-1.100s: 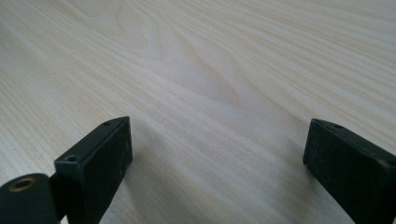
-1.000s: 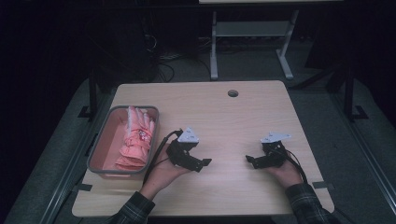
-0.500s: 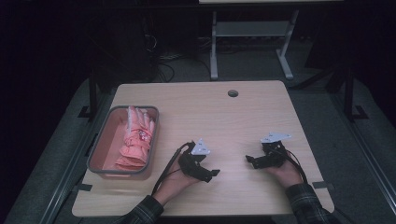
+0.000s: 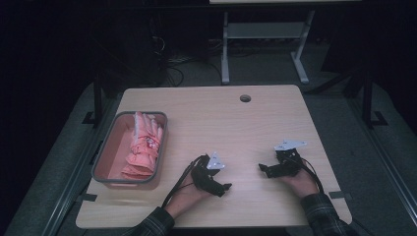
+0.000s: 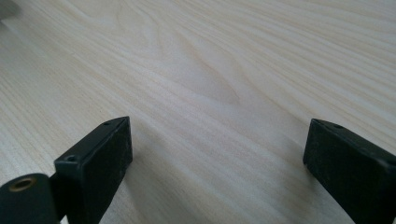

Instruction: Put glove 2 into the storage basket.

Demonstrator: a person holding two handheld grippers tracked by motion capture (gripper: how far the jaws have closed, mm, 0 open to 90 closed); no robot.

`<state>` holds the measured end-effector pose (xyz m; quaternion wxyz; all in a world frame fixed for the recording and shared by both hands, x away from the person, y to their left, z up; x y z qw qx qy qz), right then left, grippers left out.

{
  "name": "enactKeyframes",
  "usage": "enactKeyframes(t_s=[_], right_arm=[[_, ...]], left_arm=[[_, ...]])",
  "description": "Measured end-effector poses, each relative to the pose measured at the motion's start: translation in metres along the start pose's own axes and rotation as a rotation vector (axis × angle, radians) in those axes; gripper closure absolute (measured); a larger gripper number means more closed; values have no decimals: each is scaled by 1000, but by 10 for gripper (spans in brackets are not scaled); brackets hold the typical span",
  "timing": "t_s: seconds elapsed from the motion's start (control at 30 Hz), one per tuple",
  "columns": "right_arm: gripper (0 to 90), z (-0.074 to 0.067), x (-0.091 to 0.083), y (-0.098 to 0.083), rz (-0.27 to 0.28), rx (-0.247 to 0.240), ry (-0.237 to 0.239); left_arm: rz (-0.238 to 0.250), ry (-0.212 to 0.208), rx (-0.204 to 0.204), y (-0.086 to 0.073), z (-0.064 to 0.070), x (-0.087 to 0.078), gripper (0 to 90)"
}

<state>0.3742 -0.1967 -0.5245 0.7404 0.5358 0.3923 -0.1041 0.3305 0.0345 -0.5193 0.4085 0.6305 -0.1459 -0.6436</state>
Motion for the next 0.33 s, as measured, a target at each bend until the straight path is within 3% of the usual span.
enactKeyframes(t_s=[0.07,0.33], right_arm=[[75,0,0,0,0,0,0],[74,0,0,0,6,-8,-1]], left_arm=[[24,-3,3,-1,-1,0,127],[24,-4,7,-1,-1,0,128]])
Point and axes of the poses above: each handheld gripper's, and its own axes: x roughly forward along the jaws, y roughly out of its top, z roughly to its right, the point moved 6 cm from there along x, roughly forward along the jaws, and after that the axes turned 13 degrees about -y, right-handed, at the moved point
